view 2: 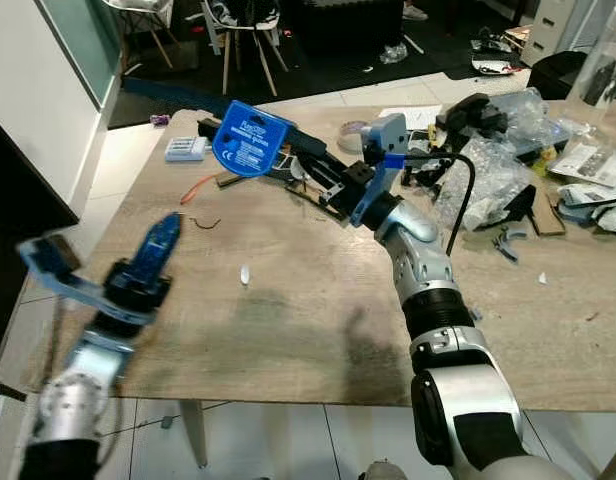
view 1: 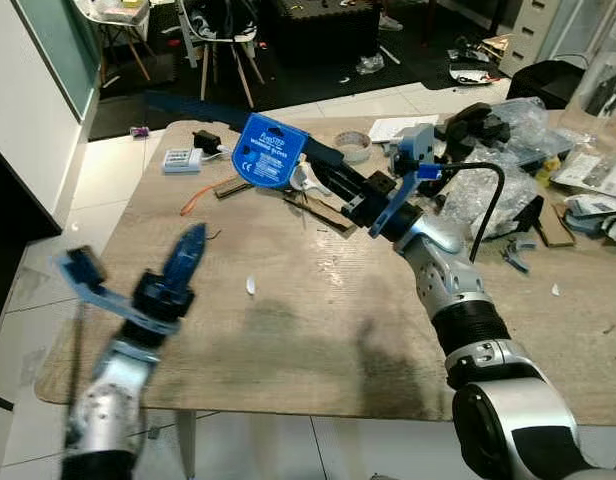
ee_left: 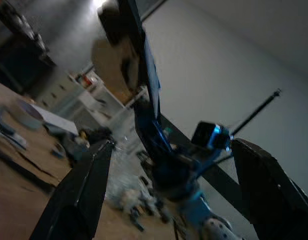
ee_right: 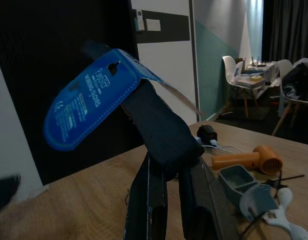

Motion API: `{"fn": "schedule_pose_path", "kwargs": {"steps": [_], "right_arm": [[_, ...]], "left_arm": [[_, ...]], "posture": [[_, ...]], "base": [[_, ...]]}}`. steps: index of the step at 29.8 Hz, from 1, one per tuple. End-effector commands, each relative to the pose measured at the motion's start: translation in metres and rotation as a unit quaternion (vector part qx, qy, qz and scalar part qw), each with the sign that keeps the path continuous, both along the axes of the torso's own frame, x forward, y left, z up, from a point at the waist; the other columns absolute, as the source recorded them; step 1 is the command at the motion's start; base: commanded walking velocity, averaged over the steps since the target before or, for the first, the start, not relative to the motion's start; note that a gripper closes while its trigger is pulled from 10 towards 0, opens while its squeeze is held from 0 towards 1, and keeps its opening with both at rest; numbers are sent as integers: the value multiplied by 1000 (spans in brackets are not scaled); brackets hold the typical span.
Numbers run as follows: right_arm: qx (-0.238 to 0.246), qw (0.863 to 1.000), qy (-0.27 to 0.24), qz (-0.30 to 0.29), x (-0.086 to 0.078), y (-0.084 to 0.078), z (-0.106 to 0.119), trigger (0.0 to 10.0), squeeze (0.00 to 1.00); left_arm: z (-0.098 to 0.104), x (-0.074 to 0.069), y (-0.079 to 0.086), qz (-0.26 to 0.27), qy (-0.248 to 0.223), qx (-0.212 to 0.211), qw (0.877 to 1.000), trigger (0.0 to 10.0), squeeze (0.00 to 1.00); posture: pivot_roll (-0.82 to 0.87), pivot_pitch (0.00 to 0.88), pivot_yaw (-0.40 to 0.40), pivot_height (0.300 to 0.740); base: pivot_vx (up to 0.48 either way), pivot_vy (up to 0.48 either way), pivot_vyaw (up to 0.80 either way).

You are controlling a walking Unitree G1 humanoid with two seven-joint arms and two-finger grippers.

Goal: Picking trash to rubbish bin

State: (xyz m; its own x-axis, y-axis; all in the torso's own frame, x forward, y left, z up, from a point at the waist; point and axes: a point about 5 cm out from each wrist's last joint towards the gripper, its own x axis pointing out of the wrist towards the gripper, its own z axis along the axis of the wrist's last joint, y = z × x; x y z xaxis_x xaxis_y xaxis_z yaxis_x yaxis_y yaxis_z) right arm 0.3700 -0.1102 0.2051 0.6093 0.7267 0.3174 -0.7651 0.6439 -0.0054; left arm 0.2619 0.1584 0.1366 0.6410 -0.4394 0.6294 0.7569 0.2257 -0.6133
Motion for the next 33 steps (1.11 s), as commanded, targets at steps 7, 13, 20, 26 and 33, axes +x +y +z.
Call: {"fn": "schedule_pose_path", "kwargs": {"steps": [7, 13, 20, 26, 33], "right_arm": [[-13, 1000, -2, 8, 1, 3, 2, 0, 0], [-46, 999, 3, 10, 0, 8, -6, 0, 0], [-56, 998, 7, 14, -2, 10, -11, 0, 0], [-71, 997, 13, 17, -2, 12, -15, 0, 0], [-91, 995, 21, 26, -4, 16, -22, 0, 0]], "left_arm": [[-7, 9, -23, -14, 46, -25, 999, 10000, 0], [-2, 27, -33, 6, 65, -31, 997, 10000, 0], [4, 28, -34, 9, 58, -36, 998, 10000, 0], [7, 31, -29, 17, 49, -35, 998, 10000, 0], [13, 33, -29, 23, 38, -28, 999, 10000, 0]], "posture": [[2, 38, 55, 740], [-6, 37, 56, 740], [-11, 37, 57, 740], [-13, 37, 54, 740], [-12, 36, 55, 740]], "base": [[0, 0, 0], [0, 0, 0], [0, 0, 0], [0, 0, 0], [0, 0, 0]]}}
